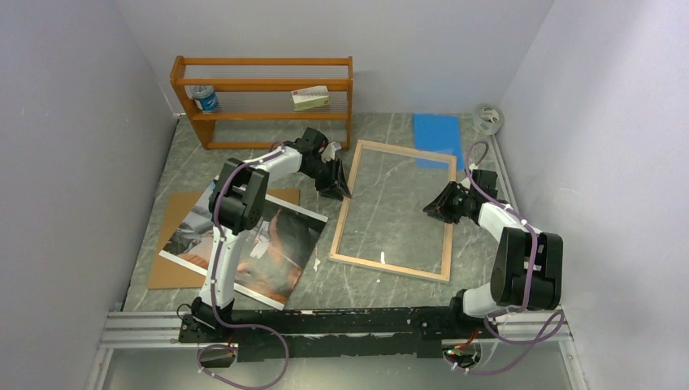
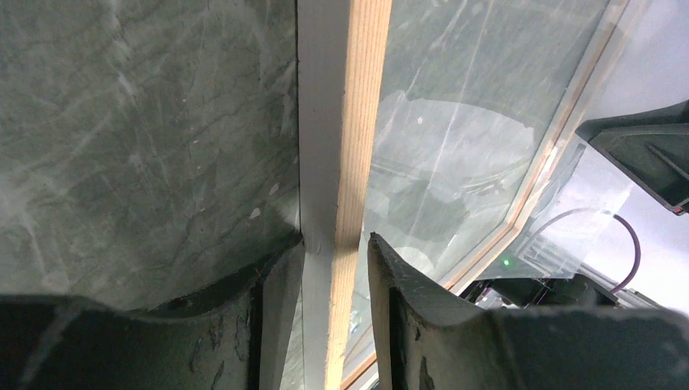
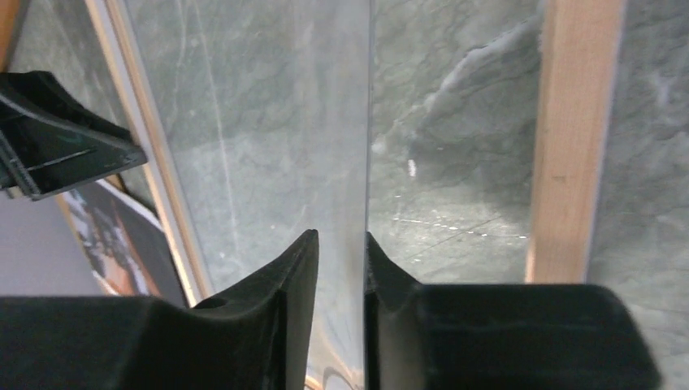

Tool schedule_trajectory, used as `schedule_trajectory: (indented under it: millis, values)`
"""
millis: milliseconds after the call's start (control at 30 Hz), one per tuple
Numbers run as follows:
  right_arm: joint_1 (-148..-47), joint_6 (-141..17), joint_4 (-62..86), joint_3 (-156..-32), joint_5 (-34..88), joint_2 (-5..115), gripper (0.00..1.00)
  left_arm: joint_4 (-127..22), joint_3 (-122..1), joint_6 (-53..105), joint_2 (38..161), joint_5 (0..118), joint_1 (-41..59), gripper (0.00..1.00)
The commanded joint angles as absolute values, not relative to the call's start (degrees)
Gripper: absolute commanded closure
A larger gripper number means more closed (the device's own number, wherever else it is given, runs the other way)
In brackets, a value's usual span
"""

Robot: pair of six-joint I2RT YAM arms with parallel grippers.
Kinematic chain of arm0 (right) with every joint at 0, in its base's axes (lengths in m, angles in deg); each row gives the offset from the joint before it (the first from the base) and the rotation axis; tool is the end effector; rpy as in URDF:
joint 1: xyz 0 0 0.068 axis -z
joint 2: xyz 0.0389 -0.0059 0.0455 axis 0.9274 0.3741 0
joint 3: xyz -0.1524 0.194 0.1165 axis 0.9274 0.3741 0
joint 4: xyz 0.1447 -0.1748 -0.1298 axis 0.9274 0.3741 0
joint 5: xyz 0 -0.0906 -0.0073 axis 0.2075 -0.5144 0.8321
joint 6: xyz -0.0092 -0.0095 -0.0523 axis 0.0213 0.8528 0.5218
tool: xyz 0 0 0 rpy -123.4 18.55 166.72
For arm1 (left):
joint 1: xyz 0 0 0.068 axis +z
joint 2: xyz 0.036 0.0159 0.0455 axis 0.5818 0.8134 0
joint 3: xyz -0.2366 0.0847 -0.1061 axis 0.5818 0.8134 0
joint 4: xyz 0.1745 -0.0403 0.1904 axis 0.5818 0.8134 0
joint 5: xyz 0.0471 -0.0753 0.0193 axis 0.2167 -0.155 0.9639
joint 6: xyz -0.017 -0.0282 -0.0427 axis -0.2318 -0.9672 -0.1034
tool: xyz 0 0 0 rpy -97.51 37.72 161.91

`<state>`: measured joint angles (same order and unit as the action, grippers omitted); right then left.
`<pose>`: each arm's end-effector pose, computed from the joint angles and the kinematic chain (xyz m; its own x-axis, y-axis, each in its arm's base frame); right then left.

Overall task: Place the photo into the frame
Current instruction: Place the photo frame item in the photo frame.

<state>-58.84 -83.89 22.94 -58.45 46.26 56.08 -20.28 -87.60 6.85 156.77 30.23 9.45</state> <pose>0.2668 -0.0271 0.1685 -0.7584 0.5557 -0.3407 0.2823 0.7512 0.5967 0.4229 -0.2312 0.1271 -0.9951 0.0308 -0.0934 0.0869 0.7214 -0.6871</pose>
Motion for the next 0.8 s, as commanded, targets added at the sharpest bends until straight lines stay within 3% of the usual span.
schedule_trajectory:
  millis: [0,233,500,600,700,767]
  values:
    - [-59.06,-83.5,19.67,-59.18,53.68,55.58,0.77,-18.08,-82.34,10.87,161.54,40.55,9.02,0.55]
    - [-59.07,-86.03,19.84,-58.91,59.67,56.68,0.83,-20.12,-82.27,12.48,161.01,40.62,9.38,0.63]
    - [-59.06,-88.5,22.08,-58.06,59.57,59.36,0.85,-17.45,-82.16,11.4,160.27,49.21,10.05,0.69]
    - [-59.06,-87.64,26.09,-59.58,56.78,59.43,0.76,-18.96,-80.29,10.78,159.22,48.5,10.76,0.67]
    - [-59.06,-85.95,30.38,-62.08,52.36,58.67,0.51,-19.23,-80.18,11.11,158.92,47.52,10.8,0.64]
    - [-59.06,-84.73,32.87,-63.58,49.87,57.95,0.4,-19.34,-80.35,11.24,158.8,47.3,10.83,0.62]
